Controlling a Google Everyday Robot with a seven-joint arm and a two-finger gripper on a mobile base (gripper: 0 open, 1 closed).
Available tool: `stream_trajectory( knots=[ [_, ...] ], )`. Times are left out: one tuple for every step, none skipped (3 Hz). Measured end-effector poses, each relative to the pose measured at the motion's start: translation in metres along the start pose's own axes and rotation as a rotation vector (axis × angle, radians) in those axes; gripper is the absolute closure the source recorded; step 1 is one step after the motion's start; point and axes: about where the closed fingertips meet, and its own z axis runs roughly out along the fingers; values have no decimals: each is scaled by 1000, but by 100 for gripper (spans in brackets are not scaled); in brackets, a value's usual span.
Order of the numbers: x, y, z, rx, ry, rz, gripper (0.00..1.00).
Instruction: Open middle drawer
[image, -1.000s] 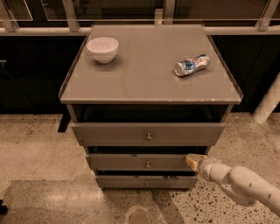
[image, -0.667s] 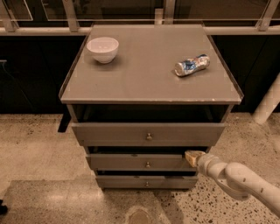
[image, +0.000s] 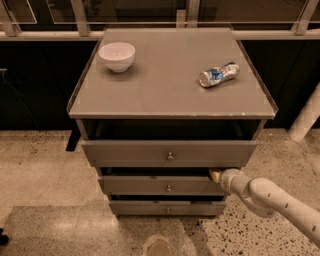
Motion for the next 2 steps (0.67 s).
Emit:
stream_trajectory(
  knots=[
    [12, 4, 1, -19, 68, -4, 100],
    [20, 8, -3, -37, 127, -1, 100]
  ],
)
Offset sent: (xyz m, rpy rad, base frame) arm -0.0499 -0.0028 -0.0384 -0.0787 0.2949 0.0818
